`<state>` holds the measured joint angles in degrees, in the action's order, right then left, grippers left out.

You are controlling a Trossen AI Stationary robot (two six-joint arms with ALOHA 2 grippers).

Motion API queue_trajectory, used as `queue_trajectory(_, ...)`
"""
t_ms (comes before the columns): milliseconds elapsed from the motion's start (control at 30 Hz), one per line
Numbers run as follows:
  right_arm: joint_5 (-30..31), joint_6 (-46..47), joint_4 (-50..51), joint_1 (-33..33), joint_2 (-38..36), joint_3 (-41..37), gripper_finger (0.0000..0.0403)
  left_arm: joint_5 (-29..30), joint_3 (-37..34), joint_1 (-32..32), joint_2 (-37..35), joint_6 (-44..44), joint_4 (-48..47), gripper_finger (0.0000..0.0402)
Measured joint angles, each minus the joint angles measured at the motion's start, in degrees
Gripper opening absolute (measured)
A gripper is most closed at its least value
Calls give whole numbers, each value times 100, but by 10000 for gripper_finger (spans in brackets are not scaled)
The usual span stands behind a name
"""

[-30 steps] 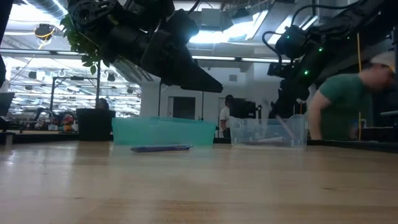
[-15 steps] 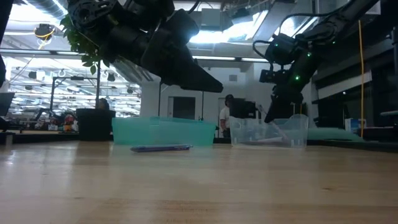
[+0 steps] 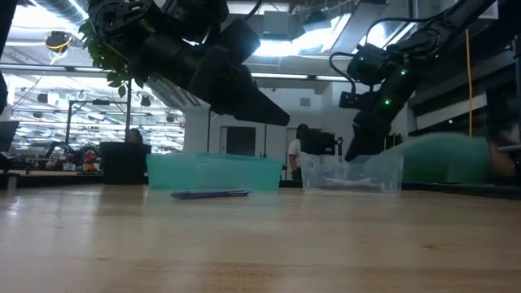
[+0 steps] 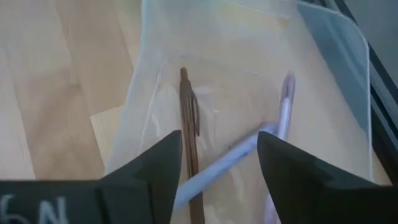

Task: Sort pens & pencils
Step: Put the dark purple pen into the transparent bin

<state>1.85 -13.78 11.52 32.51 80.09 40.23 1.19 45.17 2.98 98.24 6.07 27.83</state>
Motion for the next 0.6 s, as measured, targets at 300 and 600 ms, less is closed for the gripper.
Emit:
queue_trajectory(300, 1, 9, 28, 0, -604, -2, 211, 532, 304, 83, -443, -904, -1557, 151)
queue_trajectory(600, -570, 172, 126, -47, -1457, -29, 211, 1825, 1196, 634, -533, -2223, -4127, 151)
